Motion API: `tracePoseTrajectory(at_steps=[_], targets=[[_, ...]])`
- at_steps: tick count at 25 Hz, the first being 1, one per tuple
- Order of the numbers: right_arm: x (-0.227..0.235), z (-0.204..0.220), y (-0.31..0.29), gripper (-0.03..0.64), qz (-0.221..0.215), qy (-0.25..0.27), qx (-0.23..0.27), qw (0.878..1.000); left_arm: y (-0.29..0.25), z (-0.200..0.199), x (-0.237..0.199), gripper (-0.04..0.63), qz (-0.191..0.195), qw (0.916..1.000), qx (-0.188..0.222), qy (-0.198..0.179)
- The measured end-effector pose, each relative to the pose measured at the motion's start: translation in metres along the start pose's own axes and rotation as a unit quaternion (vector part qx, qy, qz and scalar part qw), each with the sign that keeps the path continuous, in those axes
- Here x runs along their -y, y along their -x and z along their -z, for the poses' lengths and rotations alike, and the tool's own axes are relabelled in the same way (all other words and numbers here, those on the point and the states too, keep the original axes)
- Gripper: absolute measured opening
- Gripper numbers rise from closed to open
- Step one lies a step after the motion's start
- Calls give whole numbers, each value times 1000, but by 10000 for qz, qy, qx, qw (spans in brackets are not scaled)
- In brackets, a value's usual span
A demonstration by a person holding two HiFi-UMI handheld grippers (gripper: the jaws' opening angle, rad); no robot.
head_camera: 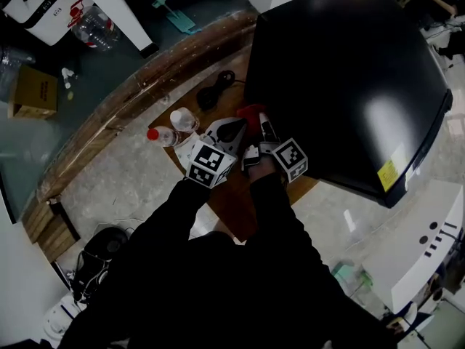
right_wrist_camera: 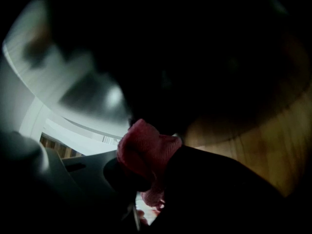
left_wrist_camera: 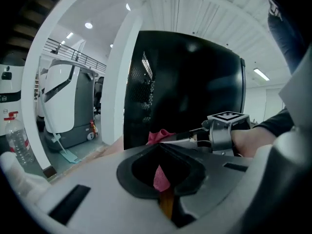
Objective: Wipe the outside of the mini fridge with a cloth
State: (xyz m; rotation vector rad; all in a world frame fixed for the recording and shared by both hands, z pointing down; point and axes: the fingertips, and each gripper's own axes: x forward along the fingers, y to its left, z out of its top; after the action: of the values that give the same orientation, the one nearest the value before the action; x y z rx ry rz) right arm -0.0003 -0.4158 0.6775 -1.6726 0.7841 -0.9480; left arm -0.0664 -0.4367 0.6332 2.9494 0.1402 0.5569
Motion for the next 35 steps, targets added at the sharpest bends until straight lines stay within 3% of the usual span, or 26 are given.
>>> tracePoseTrajectory(at_steps=[9,13,16,22,29,32,35], targets=[[62,11,-14,103,561,-161,-158,9982,-15,35,2,6,31,9987,-470,177],[83,14,-18,97,859,-385,-107,9955,-8,27,2,6,-53,9992,-296,258],[77,17,-13,92,863,-194,-261,9957,3,12,2,6,-101,9996,-121,231],[-18,42,30,91,43,750,-903,9931,57,-28,15,6,-241,9993,286,-56],[-159,6,117,91,-884,1864,-400,9777,128,-113,69,6,177,9954,927,-175],[-202,-15,147,91,-1075,2243,-47,9686,139,-148,99,6,507,9913,1189,-252],[-223,-35,172,91,-1099,2279,157,9673,141,-178,130,6,869,9845,1506,-238]])
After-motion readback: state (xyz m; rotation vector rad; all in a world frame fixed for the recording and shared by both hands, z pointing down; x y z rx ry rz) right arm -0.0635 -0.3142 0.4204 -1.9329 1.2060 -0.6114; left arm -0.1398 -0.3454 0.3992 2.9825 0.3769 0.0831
